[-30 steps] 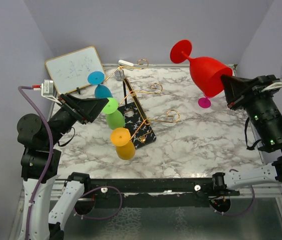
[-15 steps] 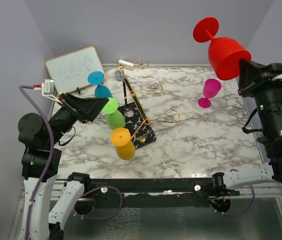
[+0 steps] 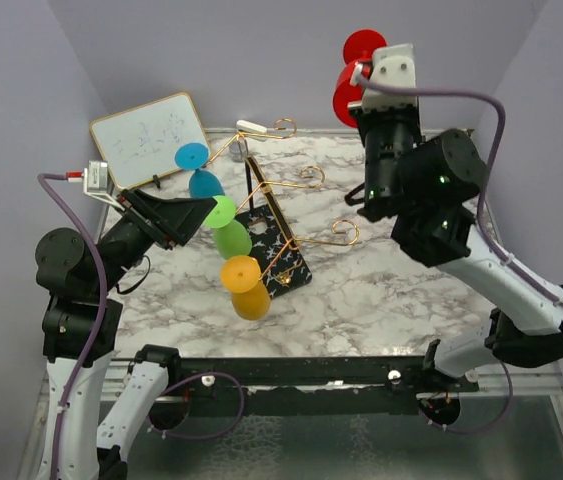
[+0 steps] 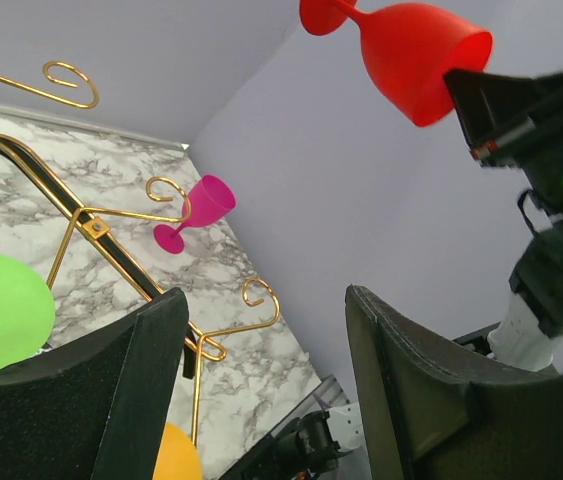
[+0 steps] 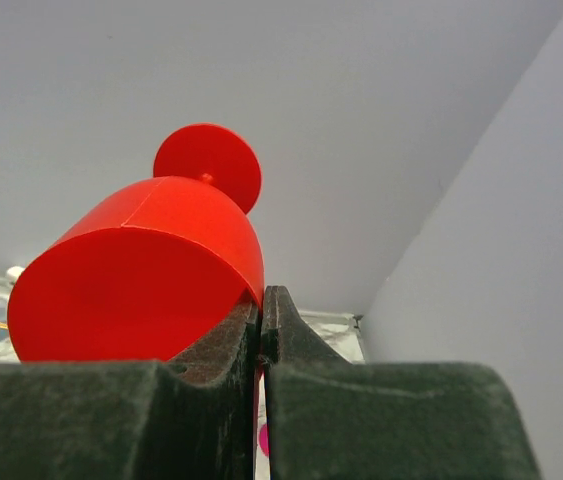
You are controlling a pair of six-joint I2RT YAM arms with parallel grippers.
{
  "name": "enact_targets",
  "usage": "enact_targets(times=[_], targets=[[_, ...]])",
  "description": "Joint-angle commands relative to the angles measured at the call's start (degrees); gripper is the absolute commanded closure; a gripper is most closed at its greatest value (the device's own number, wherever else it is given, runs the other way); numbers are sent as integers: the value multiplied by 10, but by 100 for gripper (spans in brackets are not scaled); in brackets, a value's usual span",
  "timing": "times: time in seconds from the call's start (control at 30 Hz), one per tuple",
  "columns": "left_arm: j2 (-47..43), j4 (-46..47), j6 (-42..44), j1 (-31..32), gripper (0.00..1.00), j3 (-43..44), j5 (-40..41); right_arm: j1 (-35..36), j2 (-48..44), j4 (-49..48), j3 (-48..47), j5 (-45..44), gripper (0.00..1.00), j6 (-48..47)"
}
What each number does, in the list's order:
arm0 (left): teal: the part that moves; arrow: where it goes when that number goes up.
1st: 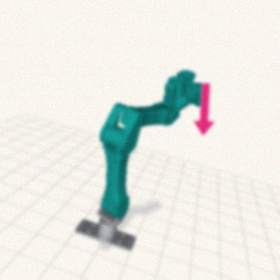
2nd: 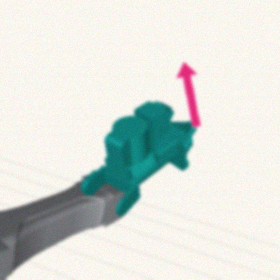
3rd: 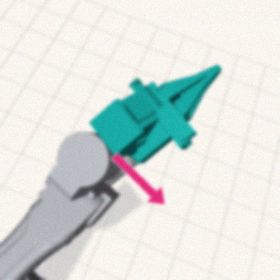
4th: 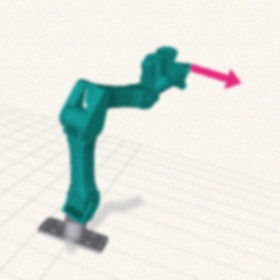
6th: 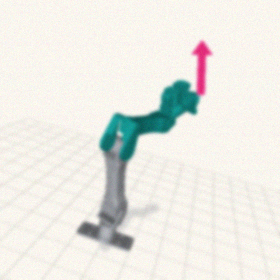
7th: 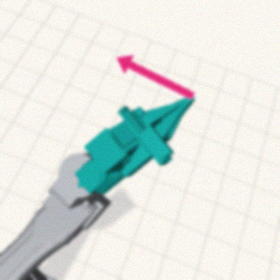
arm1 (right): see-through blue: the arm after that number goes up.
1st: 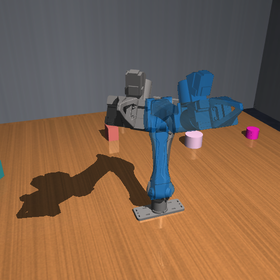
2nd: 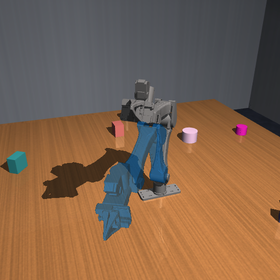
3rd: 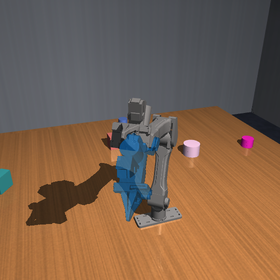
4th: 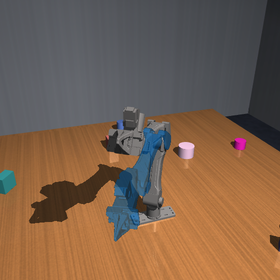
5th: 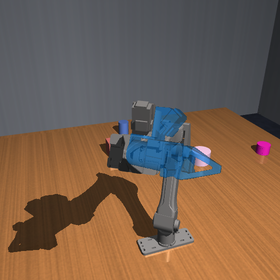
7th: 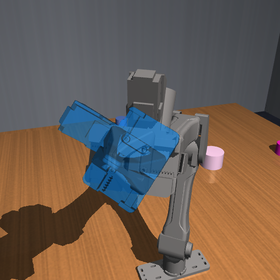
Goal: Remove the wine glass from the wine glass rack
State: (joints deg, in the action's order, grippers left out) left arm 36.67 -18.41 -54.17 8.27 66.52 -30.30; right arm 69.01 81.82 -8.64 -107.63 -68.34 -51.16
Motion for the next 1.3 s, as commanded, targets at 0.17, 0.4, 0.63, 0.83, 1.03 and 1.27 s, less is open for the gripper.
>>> enact_targets(times=[0.17,0.4,0.63,0.83,1.03,1.27], targets=[[-14,-18,19,3,34,3,17,-411,164,580,-284,421,99,499],[-22,-71,48,4,35,12,40,-580,219,705,-267,657,99,618],[-30,-80,54,4,36,-11,51,-626,186,683,-150,755,99,612],[-33,-100,64,4,38,-7,56,-626,204,702,-100,752,99,609],[-44,-147,94,4,38,3,92,-626,198,691,-64,691,99,605],[-60,-176,106,4,38,-1,101,-625,201,671,-22,669,99,602]])
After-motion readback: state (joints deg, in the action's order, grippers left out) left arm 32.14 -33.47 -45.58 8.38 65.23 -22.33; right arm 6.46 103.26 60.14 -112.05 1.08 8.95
